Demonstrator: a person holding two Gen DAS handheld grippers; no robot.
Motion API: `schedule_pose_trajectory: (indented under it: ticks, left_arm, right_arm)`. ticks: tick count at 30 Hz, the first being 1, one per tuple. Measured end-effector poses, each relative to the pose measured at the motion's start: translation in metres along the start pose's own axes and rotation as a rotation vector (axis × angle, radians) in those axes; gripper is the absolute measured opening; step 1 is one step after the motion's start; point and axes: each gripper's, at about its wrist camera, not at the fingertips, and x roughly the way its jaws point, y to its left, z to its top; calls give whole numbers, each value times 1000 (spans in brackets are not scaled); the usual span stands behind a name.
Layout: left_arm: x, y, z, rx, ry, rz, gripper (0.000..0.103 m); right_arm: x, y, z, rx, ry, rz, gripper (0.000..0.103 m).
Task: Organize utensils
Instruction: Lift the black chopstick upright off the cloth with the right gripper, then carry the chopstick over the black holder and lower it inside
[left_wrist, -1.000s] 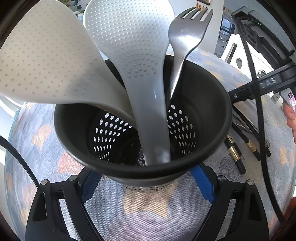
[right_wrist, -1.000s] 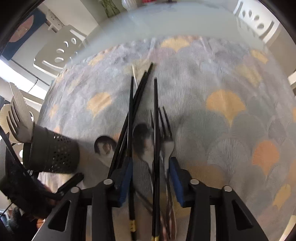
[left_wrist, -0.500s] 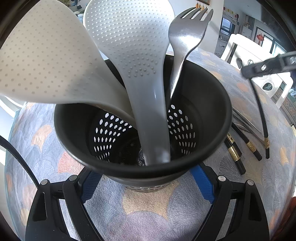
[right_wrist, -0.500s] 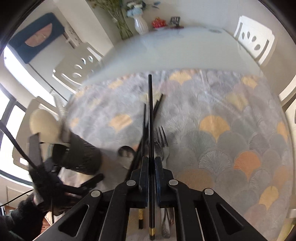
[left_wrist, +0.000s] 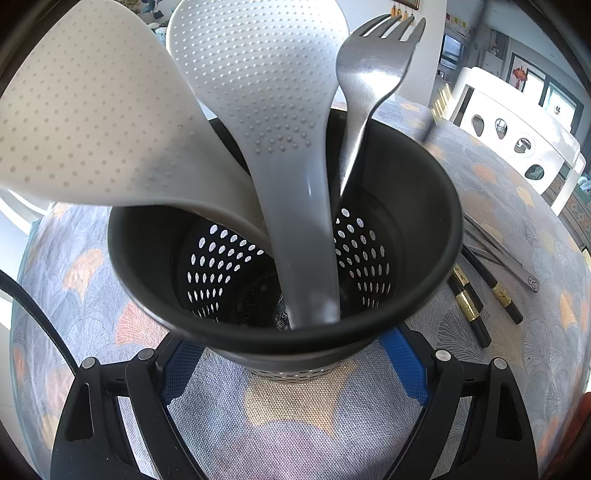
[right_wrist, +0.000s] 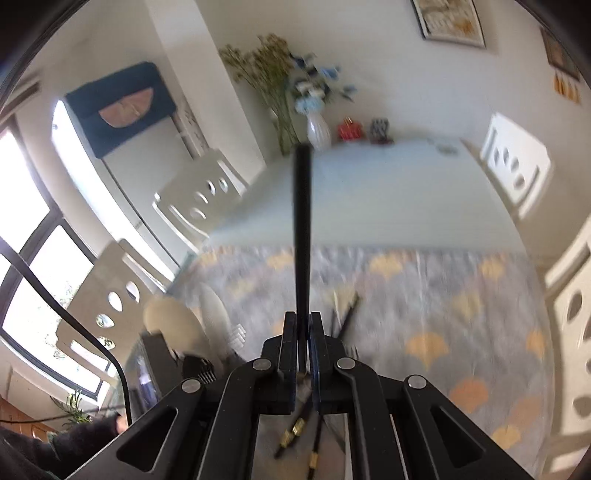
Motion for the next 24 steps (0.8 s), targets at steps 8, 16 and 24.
schedule_pose_trajectory:
  ticks: [8,16,24]
  left_arm:
    - [0,-1,0,0,0,0,89]
    - [0,0,0,1,0,0,89]
    - [0,0,0,0,0,0,89]
  right_arm:
    - [-22,40,50,-76,-119,73,5]
    - [-24,71,64,-120,-126,162,5]
    - [7,78,40,-106,-26,208,5]
